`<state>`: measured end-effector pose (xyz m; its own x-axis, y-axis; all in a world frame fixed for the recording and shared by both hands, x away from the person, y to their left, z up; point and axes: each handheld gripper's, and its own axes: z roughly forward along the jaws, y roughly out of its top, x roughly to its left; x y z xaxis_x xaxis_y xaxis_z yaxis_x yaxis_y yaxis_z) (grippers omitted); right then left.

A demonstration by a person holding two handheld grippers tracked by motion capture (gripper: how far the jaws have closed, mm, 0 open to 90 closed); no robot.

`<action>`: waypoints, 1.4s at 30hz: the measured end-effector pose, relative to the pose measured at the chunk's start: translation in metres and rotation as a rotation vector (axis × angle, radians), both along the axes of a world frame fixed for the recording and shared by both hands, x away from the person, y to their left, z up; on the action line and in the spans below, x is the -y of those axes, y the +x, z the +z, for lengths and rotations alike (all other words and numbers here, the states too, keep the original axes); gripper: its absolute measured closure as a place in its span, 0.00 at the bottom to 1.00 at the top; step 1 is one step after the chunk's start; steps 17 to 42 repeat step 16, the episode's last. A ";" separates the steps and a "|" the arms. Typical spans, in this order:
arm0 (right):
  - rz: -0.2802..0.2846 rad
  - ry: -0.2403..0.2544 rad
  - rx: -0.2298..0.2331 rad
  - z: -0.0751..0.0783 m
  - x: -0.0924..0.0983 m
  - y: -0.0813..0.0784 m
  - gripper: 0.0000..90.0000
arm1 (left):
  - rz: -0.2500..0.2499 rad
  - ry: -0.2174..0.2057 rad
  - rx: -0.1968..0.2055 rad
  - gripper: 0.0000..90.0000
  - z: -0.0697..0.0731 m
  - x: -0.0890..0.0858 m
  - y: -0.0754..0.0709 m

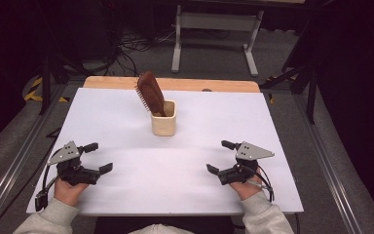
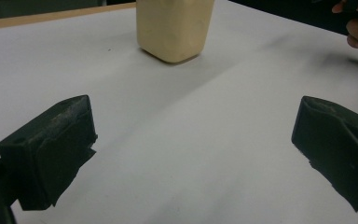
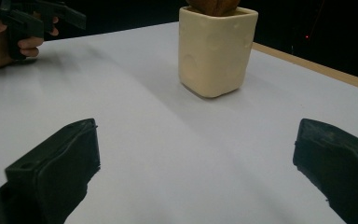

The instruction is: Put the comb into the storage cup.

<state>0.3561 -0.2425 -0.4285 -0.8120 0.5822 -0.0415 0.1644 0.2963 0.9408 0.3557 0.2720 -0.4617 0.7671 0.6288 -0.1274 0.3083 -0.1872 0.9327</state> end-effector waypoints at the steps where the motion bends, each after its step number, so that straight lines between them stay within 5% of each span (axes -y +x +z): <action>1: 0.002 0.001 0.004 0.000 0.000 0.000 0.01 | 0.004 -0.001 -0.001 0.01 0.000 0.000 0.000; 8: -0.002 0.014 0.004 0.000 0.002 0.000 0.01 | 0.001 0.058 0.016 0.01 0.003 0.006 -0.001; 16: 0.000 0.018 0.008 0.000 0.003 -0.001 0.01 | 0.021 -0.036 -0.024 0.01 0.005 0.002 -0.001; 42: 0.000 0.018 0.008 0.000 0.003 -0.001 0.01 | 0.021 -0.036 -0.024 0.01 0.005 0.002 -0.001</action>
